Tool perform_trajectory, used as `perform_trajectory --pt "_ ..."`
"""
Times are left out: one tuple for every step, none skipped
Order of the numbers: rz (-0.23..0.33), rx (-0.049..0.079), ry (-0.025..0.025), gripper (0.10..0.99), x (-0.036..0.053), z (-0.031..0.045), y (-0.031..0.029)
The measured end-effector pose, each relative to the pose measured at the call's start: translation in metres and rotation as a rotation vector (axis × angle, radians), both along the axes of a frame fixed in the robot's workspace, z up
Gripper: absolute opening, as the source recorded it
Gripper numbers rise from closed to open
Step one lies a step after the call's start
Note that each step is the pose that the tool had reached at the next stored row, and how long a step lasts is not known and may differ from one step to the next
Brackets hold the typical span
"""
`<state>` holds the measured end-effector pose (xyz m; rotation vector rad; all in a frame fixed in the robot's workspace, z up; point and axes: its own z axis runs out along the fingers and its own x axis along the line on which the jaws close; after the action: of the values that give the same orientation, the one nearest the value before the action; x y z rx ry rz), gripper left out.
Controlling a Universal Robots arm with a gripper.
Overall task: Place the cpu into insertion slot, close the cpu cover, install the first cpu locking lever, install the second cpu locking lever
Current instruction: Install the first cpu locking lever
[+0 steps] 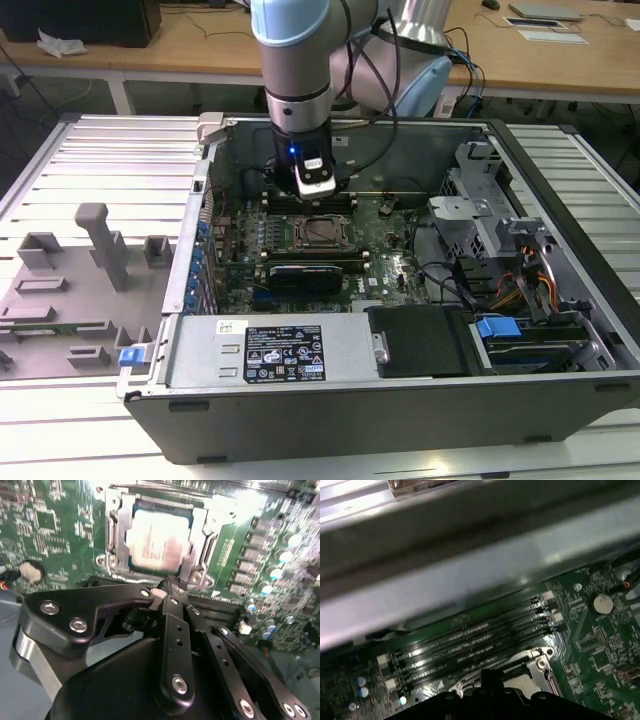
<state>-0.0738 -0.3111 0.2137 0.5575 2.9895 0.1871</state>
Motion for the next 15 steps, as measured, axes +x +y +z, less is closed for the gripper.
perform_trajectory --pt "0.0 0.0 0.0043 0.106 0.0015 0.0 -0.0023" --pt "0.0 0.0 0.0114 0.106 0.0043 0.0 -0.0053" --pt "0.0 0.0 0.0177 0.106 0.0071 0.0 -0.0074" --pt "0.0 0.0 0.0231 0.106 0.0096 0.0 -0.0088" --pt "0.0 0.0 0.0311 0.106 0.0143 -0.0001 -0.0099" --pt "0.0 0.0 0.0435 0.106 0.0211 0.0 -0.011" --pt "0.0 0.0 0.0494 0.106 0.0241 0.0 -0.0111" --pt "0.0 0.0 0.0558 0.106 0.0252 0.0 -0.0111" --pt "0.002 -0.003 0.057 0.106 0.0252 0.0 -0.011" --pt "0.004 -0.008 0.0579 0.106 0.0252 0.0001 -0.0109" --pt "0.006 -0.02 0.0588 0.106 0.0252 0.0 -0.0109" --pt "0.006 -0.035 0.0596 0.106 0.0252 0.0 -0.0109" --pt "0.006 -0.043 0.0603 0.106 0.0253 0.0 -0.011" --pt "0.006 -0.043 0.0603 0.106 0.0252 0.0 -0.011" --pt "0.006 -0.043 0.0603 0.106 0.0252 0.0 -0.011"
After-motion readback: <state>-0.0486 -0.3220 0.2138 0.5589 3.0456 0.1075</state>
